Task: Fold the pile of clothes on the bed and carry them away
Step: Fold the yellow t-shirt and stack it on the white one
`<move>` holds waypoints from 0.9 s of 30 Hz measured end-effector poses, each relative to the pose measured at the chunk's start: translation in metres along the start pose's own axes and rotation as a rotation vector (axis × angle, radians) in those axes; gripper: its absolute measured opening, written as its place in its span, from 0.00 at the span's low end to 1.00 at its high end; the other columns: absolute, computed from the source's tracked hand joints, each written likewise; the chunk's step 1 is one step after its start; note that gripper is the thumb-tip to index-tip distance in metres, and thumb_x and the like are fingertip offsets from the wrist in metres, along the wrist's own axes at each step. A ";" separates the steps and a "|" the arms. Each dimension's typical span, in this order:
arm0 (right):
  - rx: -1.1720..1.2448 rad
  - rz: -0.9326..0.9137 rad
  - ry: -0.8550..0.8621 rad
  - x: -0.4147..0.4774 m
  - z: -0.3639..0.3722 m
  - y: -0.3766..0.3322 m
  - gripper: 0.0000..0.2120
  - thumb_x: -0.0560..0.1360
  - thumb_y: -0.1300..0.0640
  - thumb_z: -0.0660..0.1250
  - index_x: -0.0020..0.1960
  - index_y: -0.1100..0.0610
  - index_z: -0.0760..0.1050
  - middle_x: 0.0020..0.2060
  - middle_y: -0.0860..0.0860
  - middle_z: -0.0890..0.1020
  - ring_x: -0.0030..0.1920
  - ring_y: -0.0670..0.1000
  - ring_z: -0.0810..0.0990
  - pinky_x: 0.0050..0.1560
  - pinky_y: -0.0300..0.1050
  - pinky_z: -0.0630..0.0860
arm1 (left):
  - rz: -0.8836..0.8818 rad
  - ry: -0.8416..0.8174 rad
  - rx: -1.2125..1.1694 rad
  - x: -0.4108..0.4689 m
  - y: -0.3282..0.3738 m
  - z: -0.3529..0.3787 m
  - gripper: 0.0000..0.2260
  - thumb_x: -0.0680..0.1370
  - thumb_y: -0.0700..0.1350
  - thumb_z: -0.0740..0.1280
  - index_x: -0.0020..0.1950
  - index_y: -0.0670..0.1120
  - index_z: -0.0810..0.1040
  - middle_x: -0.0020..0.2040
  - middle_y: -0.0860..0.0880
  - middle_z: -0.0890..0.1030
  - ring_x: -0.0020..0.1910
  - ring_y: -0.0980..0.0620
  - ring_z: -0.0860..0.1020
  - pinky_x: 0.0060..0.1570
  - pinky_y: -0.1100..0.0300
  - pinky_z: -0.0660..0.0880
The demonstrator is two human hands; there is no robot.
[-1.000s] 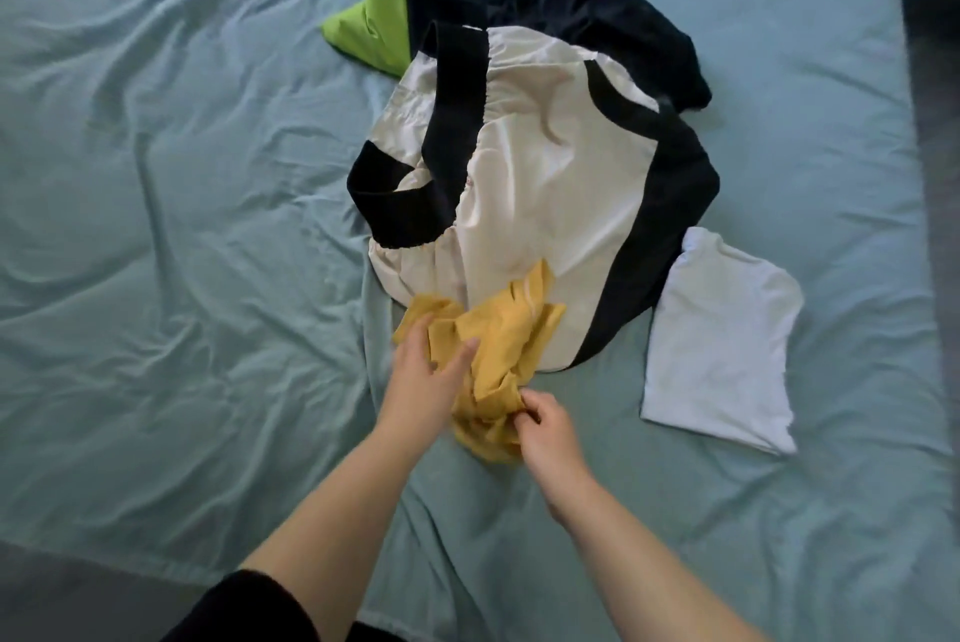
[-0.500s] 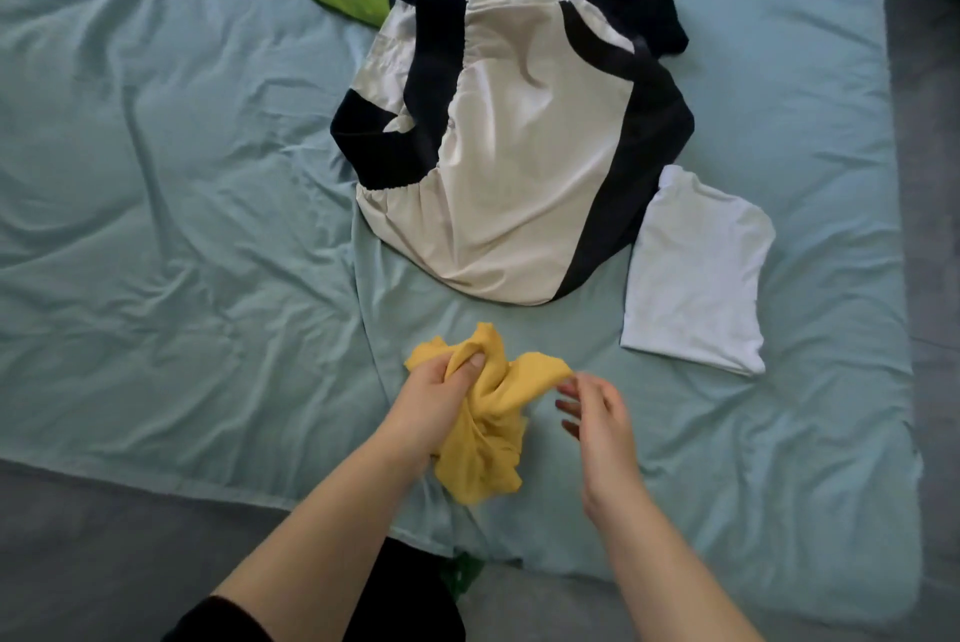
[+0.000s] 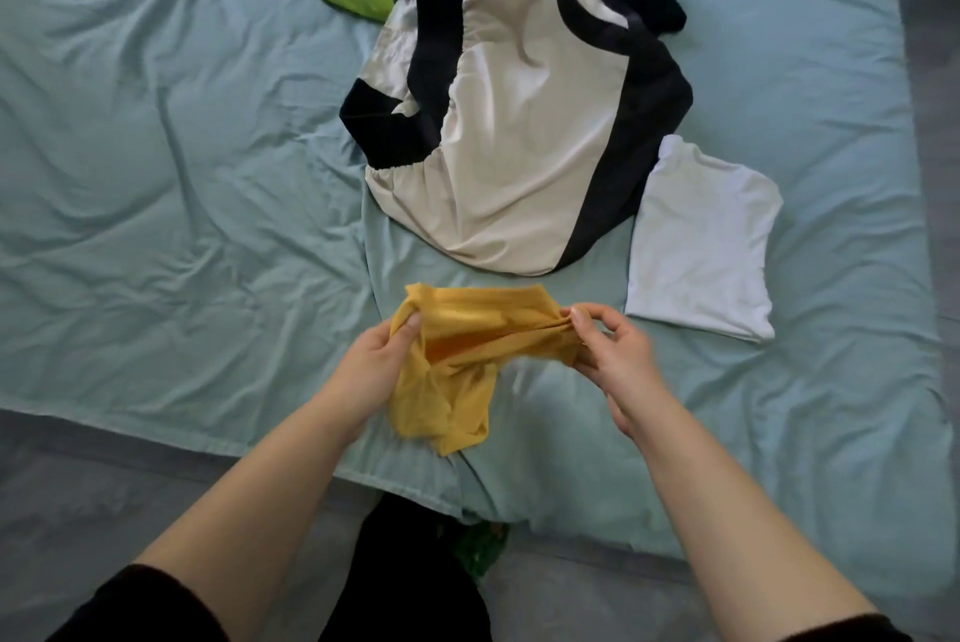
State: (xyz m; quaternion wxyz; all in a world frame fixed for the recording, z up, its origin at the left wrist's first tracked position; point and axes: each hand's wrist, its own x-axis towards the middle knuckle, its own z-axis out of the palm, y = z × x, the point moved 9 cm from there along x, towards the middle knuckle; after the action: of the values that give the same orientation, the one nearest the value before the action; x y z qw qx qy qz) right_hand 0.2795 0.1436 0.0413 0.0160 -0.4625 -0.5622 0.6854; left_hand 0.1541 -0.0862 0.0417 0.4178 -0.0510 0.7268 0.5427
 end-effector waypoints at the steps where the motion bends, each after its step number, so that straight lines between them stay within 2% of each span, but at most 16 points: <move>1: -0.006 -0.046 0.016 -0.001 -0.004 -0.005 0.05 0.78 0.55 0.66 0.47 0.52 0.80 0.36 0.47 0.84 0.39 0.46 0.82 0.43 0.38 0.79 | 0.002 0.081 0.024 0.001 0.001 -0.009 0.14 0.82 0.53 0.60 0.52 0.48 0.82 0.48 0.50 0.85 0.49 0.53 0.82 0.47 0.61 0.77; 3: -0.043 -0.121 0.033 -0.003 -0.008 -0.014 0.05 0.79 0.55 0.66 0.47 0.52 0.80 0.33 0.46 0.84 0.35 0.43 0.81 0.39 0.34 0.77 | -0.009 0.241 0.031 0.002 0.002 -0.026 0.15 0.82 0.51 0.61 0.49 0.42 0.80 0.46 0.43 0.83 0.48 0.46 0.81 0.50 0.53 0.76; 5: -0.085 -0.153 0.024 -0.004 -0.009 -0.017 0.04 0.79 0.55 0.65 0.47 0.52 0.79 0.30 0.46 0.82 0.33 0.43 0.79 0.38 0.35 0.76 | -0.019 0.292 0.025 0.002 0.003 -0.030 0.13 0.82 0.48 0.61 0.45 0.42 0.78 0.44 0.41 0.79 0.46 0.44 0.78 0.49 0.51 0.75; 7: -0.110 -0.147 0.021 -0.004 -0.009 -0.015 0.05 0.79 0.53 0.64 0.46 0.50 0.78 0.31 0.49 0.79 0.32 0.45 0.76 0.37 0.41 0.75 | -0.044 0.241 0.037 0.004 0.002 -0.027 0.11 0.82 0.48 0.61 0.48 0.43 0.79 0.47 0.43 0.81 0.50 0.44 0.79 0.55 0.48 0.76; 9: -0.126 -0.157 0.039 -0.003 -0.012 -0.017 0.06 0.80 0.51 0.63 0.45 0.48 0.77 0.33 0.53 0.77 0.33 0.47 0.73 0.34 0.42 0.72 | -0.055 0.136 0.013 0.004 0.003 -0.020 0.12 0.81 0.51 0.62 0.54 0.45 0.80 0.51 0.45 0.83 0.53 0.45 0.81 0.58 0.46 0.76; 12: -0.226 -0.200 0.043 0.001 -0.017 -0.021 0.08 0.80 0.50 0.62 0.45 0.45 0.77 0.31 0.50 0.74 0.31 0.47 0.71 0.31 0.40 0.69 | -0.057 0.001 0.100 0.000 0.010 -0.019 0.20 0.70 0.61 0.73 0.57 0.52 0.78 0.50 0.51 0.84 0.48 0.52 0.83 0.49 0.55 0.79; 14: -0.313 -0.231 0.026 0.004 -0.017 -0.022 0.07 0.80 0.49 0.61 0.45 0.45 0.76 0.28 0.47 0.70 0.30 0.46 0.68 0.31 0.41 0.67 | -0.062 -0.046 0.298 -0.002 0.011 -0.027 0.21 0.68 0.56 0.77 0.56 0.56 0.75 0.49 0.54 0.82 0.45 0.53 0.82 0.42 0.59 0.76; 17: -0.423 -0.271 0.046 0.013 -0.019 -0.021 0.06 0.80 0.50 0.61 0.47 0.47 0.76 0.25 0.42 0.71 0.28 0.42 0.68 0.33 0.38 0.64 | -0.023 0.011 0.397 0.007 0.015 -0.050 0.14 0.72 0.42 0.71 0.53 0.56 0.74 0.45 0.52 0.80 0.42 0.51 0.79 0.40 0.58 0.73; 19: -0.471 -0.259 0.044 0.024 -0.020 -0.019 0.06 0.80 0.51 0.61 0.50 0.47 0.76 0.27 0.43 0.75 0.30 0.42 0.71 0.34 0.39 0.66 | 0.036 0.099 0.406 0.018 0.020 -0.071 0.10 0.73 0.38 0.68 0.49 0.52 0.76 0.39 0.51 0.80 0.39 0.50 0.77 0.39 0.57 0.71; 21: -0.542 -0.223 0.022 0.039 -0.019 -0.013 0.06 0.80 0.53 0.61 0.51 0.47 0.76 0.32 0.47 0.79 0.33 0.46 0.75 0.35 0.41 0.69 | 0.076 0.155 0.514 0.033 0.024 -0.085 0.07 0.73 0.38 0.68 0.46 0.50 0.79 0.37 0.51 0.80 0.40 0.49 0.77 0.39 0.58 0.70; 25: -0.726 -0.203 0.007 0.076 -0.015 -0.003 0.05 0.80 0.55 0.62 0.47 0.49 0.76 0.38 0.44 0.80 0.40 0.42 0.77 0.36 0.35 0.68 | 0.141 0.159 0.764 0.073 0.026 -0.092 0.07 0.76 0.42 0.67 0.50 0.49 0.83 0.43 0.51 0.83 0.48 0.50 0.79 0.45 0.58 0.71; 27: -0.772 -0.210 0.036 0.092 -0.013 -0.001 0.05 0.80 0.55 0.62 0.47 0.49 0.74 0.39 0.44 0.78 0.41 0.43 0.76 0.36 0.38 0.68 | 0.157 0.155 0.789 0.092 0.027 -0.089 0.09 0.76 0.42 0.65 0.53 0.52 0.82 0.43 0.52 0.82 0.44 0.52 0.78 0.40 0.59 0.70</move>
State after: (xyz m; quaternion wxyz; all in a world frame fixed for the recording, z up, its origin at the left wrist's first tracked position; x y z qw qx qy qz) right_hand 0.2345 0.2036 -0.0140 -0.0790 -0.3863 -0.8223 0.4103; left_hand 0.0310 -0.1142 0.0065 0.3068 0.1281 0.9101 0.2472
